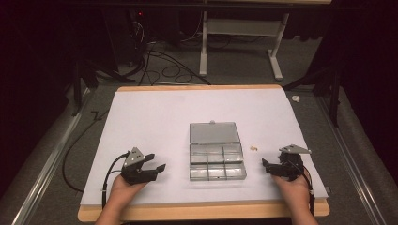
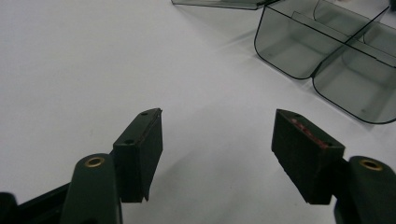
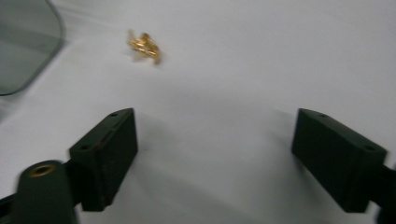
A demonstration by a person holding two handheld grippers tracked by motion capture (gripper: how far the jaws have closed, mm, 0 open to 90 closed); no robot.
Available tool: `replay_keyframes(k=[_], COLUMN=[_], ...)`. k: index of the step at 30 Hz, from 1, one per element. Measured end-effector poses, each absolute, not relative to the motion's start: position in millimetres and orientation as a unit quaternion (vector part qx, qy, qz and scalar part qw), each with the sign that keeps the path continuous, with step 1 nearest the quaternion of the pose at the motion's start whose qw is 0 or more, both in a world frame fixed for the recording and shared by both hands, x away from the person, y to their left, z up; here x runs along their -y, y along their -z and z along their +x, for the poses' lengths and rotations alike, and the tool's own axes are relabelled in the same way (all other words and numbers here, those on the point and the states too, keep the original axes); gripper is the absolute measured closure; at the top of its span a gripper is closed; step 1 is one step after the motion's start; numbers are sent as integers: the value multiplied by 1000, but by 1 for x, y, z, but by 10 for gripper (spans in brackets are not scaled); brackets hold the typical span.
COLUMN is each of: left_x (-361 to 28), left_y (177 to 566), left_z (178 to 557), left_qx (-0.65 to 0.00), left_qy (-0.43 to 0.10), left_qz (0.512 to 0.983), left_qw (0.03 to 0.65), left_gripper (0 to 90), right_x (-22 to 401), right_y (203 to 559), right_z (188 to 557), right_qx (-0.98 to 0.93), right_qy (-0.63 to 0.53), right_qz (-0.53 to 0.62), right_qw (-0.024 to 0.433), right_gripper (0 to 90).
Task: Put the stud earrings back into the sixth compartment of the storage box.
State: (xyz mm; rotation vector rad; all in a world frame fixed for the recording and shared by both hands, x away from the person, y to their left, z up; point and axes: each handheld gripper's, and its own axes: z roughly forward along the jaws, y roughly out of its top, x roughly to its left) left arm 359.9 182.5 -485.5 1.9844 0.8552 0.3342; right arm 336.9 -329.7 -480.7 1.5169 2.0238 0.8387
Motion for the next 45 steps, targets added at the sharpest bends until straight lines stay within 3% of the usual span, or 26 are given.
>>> replay_keyframes(k=[15, 22, 25, 31, 38, 45], left_x=[-182, -183, -184, -183, -180, -181], left_y=[485, 485, 485, 485, 485, 485], left_z=[361, 360, 361, 361, 359, 358], left_qx=[-348, -347, -347, -343, -326, -329], left_qy=[-134, -132, -129, -130, -136, -142], left_qz=[808, 807, 807, 810, 819, 814], left_qw=[457, 460, 461, 457, 452, 456], left_gripper=[346, 350, 362, 367, 293, 304], right_x=[324, 325, 326, 326, 321, 320], right_y=[460, 454, 451, 451, 454, 453], right_z=[314, 317, 321, 319, 321, 325], right_qx=[-746, -733, -729, -726, -728, -749], right_qy=[-344, -369, -369, -361, -346, -324], right_qz=[508, 515, 528, 532, 541, 533], right_qw=[260, 247, 232, 245, 241, 225], right_gripper=[156, 169, 190, 228, 272, 349])
